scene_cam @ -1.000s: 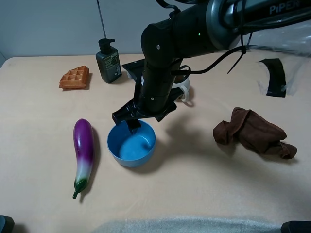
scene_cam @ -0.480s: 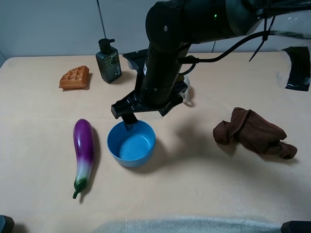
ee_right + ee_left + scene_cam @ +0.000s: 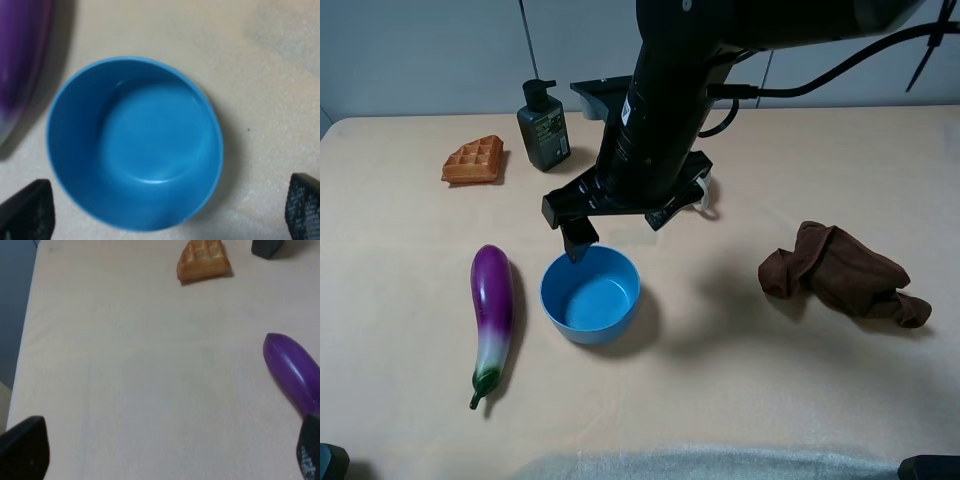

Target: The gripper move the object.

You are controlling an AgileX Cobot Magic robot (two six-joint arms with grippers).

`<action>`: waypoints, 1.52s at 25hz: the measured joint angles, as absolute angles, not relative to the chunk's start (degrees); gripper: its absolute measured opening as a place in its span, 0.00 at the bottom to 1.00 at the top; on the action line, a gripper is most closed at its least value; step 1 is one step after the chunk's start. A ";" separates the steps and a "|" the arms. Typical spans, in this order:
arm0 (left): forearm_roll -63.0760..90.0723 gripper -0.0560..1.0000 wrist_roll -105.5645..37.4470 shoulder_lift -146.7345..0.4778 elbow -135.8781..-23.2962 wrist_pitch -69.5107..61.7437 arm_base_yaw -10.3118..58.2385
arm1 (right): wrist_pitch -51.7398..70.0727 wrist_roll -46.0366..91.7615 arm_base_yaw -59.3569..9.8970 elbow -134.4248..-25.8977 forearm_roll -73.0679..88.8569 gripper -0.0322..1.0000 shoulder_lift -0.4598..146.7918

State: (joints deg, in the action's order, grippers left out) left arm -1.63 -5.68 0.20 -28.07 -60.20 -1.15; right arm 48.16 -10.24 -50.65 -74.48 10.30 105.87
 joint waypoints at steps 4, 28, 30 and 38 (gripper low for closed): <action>-1.63 0.99 -5.68 0.20 -28.07 -60.20 -1.15 | 48.66 -8.98 -50.65 -74.48 12.00 0.70 104.04; -1.68 0.99 -5.68 0.20 -28.07 -60.20 -1.15 | 58.18 -5.48 -50.65 -74.48 11.89 0.70 86.59; -1.72 0.99 -5.68 0.20 -28.07 -60.20 -1.15 | 59.85 -5.35 -50.65 -74.48 11.58 0.70 84.54; -1.74 0.99 -5.68 0.20 -28.07 -60.20 -1.15 | 66.96 -5.24 -50.65 -74.48 8.69 0.70 77.41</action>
